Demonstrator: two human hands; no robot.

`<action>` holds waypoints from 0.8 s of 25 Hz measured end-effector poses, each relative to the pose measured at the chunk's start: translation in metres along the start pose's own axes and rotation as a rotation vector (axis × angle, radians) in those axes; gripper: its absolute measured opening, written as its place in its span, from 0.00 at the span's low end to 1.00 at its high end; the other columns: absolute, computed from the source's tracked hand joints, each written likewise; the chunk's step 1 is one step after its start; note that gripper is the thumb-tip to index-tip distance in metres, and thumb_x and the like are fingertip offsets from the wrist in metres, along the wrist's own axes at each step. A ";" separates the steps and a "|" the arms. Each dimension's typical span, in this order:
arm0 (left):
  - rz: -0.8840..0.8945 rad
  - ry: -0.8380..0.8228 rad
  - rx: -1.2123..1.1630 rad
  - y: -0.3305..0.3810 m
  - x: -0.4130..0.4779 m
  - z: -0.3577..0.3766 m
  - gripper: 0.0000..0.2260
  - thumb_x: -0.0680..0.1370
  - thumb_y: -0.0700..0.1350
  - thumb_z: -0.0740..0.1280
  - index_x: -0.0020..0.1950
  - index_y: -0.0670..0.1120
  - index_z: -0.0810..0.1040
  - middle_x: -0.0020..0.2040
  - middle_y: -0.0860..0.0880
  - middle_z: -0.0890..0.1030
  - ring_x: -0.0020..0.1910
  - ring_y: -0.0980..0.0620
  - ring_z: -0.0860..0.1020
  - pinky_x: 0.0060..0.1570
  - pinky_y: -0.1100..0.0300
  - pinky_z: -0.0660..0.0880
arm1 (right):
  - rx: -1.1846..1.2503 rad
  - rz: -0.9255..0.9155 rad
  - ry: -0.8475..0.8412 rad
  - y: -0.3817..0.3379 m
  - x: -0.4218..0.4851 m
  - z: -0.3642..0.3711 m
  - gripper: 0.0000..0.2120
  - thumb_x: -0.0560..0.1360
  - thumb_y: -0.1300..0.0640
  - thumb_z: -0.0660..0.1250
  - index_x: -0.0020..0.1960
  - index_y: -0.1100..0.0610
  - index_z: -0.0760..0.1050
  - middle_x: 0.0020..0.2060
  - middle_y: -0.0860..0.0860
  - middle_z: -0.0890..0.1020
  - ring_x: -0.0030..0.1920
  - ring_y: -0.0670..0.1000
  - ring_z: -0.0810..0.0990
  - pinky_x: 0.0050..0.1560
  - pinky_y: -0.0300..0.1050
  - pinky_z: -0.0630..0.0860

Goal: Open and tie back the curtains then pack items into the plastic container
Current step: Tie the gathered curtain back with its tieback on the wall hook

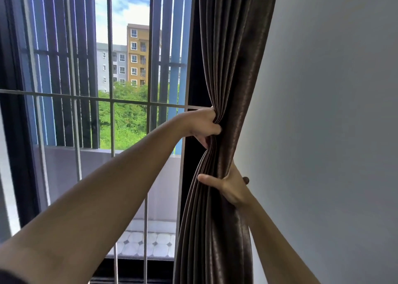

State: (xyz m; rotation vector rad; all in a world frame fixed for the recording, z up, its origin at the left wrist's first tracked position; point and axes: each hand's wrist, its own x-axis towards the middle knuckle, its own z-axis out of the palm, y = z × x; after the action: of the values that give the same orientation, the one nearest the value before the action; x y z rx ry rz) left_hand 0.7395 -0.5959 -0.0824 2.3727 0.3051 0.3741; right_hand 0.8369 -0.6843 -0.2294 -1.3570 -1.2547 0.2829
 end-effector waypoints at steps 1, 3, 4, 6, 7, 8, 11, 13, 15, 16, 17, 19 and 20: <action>0.002 -0.021 -0.004 0.002 0.002 0.001 0.14 0.78 0.33 0.58 0.64 0.39 0.68 0.46 0.46 0.80 0.39 0.50 0.83 0.40 0.53 0.82 | -0.010 0.025 0.017 0.005 -0.004 0.003 0.33 0.62 0.51 0.79 0.63 0.52 0.69 0.51 0.50 0.81 0.52 0.46 0.81 0.56 0.47 0.78; 0.011 -0.040 -0.017 0.004 0.007 0.006 0.17 0.78 0.33 0.58 0.67 0.39 0.66 0.49 0.45 0.80 0.43 0.47 0.83 0.41 0.52 0.82 | 0.001 0.028 0.077 0.012 -0.006 0.011 0.35 0.60 0.47 0.80 0.62 0.55 0.70 0.51 0.52 0.81 0.53 0.49 0.81 0.57 0.52 0.78; 0.017 -0.040 -0.029 0.004 0.009 0.007 0.18 0.78 0.33 0.59 0.68 0.39 0.64 0.50 0.44 0.80 0.44 0.47 0.83 0.41 0.51 0.82 | 0.029 0.028 0.110 0.014 -0.004 0.014 0.38 0.59 0.45 0.81 0.62 0.57 0.70 0.51 0.53 0.81 0.53 0.51 0.81 0.57 0.53 0.78; 0.019 -0.046 -0.079 0.004 0.012 0.011 0.22 0.78 0.34 0.60 0.71 0.39 0.60 0.52 0.44 0.79 0.45 0.47 0.83 0.40 0.52 0.82 | 0.068 0.020 0.168 0.012 0.000 0.021 0.38 0.58 0.45 0.81 0.61 0.58 0.70 0.49 0.53 0.80 0.53 0.52 0.80 0.57 0.50 0.79; 0.016 -0.047 -0.109 0.003 0.012 0.013 0.24 0.77 0.35 0.61 0.72 0.40 0.58 0.53 0.44 0.79 0.46 0.48 0.83 0.39 0.53 0.82 | 0.068 0.017 0.200 0.011 0.002 0.024 0.35 0.59 0.48 0.81 0.60 0.57 0.71 0.47 0.52 0.80 0.51 0.49 0.81 0.54 0.45 0.79; 0.016 -0.044 -0.136 0.002 0.012 0.014 0.26 0.77 0.35 0.61 0.72 0.40 0.57 0.53 0.44 0.79 0.46 0.48 0.83 0.37 0.55 0.82 | 0.061 0.021 0.227 0.010 0.002 0.025 0.29 0.61 0.53 0.80 0.57 0.56 0.72 0.44 0.49 0.80 0.47 0.46 0.81 0.49 0.40 0.79; 0.047 -0.044 -0.246 -0.007 0.001 0.015 0.22 0.76 0.37 0.64 0.69 0.42 0.63 0.51 0.46 0.80 0.46 0.50 0.83 0.41 0.55 0.81 | 0.036 0.014 0.208 0.009 -0.003 0.015 0.12 0.63 0.68 0.72 0.38 0.58 0.71 0.28 0.44 0.75 0.30 0.43 0.76 0.33 0.37 0.74; 0.102 -0.010 -0.517 -0.025 -0.008 0.022 0.19 0.77 0.44 0.66 0.67 0.47 0.66 0.51 0.49 0.80 0.46 0.51 0.81 0.46 0.52 0.81 | 0.028 0.021 0.225 0.010 -0.007 -0.003 0.12 0.59 0.68 0.70 0.31 0.55 0.68 0.24 0.43 0.74 0.26 0.41 0.73 0.30 0.36 0.71; 0.133 0.144 -0.778 -0.049 -0.009 0.037 0.18 0.78 0.50 0.64 0.67 0.52 0.67 0.53 0.50 0.78 0.41 0.52 0.79 0.47 0.52 0.80 | 0.056 0.005 0.287 0.007 -0.014 -0.027 0.11 0.56 0.67 0.67 0.29 0.55 0.68 0.22 0.42 0.74 0.25 0.39 0.72 0.28 0.34 0.70; 0.107 0.254 -0.848 -0.062 -0.008 0.049 0.14 0.79 0.50 0.62 0.64 0.52 0.69 0.54 0.50 0.78 0.39 0.53 0.77 0.46 0.53 0.80 | 0.069 0.001 0.313 0.006 -0.016 -0.039 0.11 0.56 0.67 0.66 0.29 0.55 0.67 0.20 0.42 0.73 0.23 0.39 0.71 0.26 0.33 0.69; 0.061 0.346 -0.883 -0.076 -0.003 0.066 0.09 0.80 0.49 0.60 0.59 0.51 0.72 0.52 0.49 0.78 0.38 0.53 0.77 0.45 0.55 0.80 | 0.069 0.004 0.342 0.006 -0.020 -0.054 0.11 0.55 0.67 0.66 0.28 0.55 0.66 0.19 0.42 0.72 0.22 0.39 0.69 0.24 0.33 0.68; -0.085 0.449 -0.752 -0.104 0.010 0.101 0.06 0.80 0.45 0.61 0.51 0.48 0.77 0.46 0.47 0.80 0.35 0.54 0.77 0.42 0.60 0.80 | 0.046 0.006 0.395 0.004 -0.026 -0.083 0.11 0.55 0.67 0.65 0.28 0.56 0.64 0.19 0.44 0.70 0.21 0.40 0.68 0.23 0.33 0.66; -0.153 0.453 -0.637 -0.120 0.017 0.118 0.06 0.80 0.42 0.62 0.50 0.46 0.79 0.43 0.46 0.80 0.34 0.54 0.78 0.41 0.61 0.80 | 0.029 0.002 0.421 0.003 -0.029 -0.097 0.11 0.55 0.67 0.65 0.29 0.55 0.65 0.21 0.44 0.70 0.22 0.40 0.68 0.24 0.34 0.66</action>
State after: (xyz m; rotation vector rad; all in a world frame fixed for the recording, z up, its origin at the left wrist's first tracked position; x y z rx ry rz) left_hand 0.7827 -0.5759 -0.2450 1.6154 0.4877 0.8040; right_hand 0.9035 -0.7602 -0.2207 -1.3099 -0.8940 0.0120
